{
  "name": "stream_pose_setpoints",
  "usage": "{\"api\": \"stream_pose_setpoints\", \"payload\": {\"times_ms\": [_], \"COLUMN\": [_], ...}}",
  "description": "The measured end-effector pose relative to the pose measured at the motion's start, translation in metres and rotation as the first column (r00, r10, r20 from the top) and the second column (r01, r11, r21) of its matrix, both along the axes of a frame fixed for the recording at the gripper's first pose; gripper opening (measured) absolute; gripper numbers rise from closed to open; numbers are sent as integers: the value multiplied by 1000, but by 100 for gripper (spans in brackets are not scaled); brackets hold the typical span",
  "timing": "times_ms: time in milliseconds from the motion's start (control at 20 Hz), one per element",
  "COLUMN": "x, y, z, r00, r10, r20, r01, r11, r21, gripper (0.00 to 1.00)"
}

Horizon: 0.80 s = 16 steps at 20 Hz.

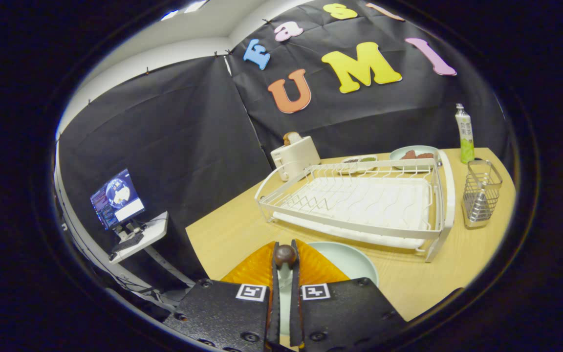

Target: Take the plate from the dish rack, then take the spoon from the basket and place it into the plate.

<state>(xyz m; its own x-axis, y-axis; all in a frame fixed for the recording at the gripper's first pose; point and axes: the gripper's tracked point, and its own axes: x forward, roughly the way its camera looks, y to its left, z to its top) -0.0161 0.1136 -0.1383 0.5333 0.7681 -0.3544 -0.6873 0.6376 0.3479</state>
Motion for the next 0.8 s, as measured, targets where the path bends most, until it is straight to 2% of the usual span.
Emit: {"api": "stream_pose_setpoints", "payload": {"times_ms": [150, 450, 650, 800], "x": [11, 22, 27, 35], "y": [-16, -43, -66, -87], "z": [-7, -17, -13, -1], "r00": [999, 989, 971, 940], "r10": [-40, -130, -220, -314], "r20": [17, 69, 90, 133], "r01": [41, 139, 232, 332], "r11": [998, 980, 962, 932], "r21": [-55, -139, -145, -147], "gripper": [18, 37, 63, 83]}}
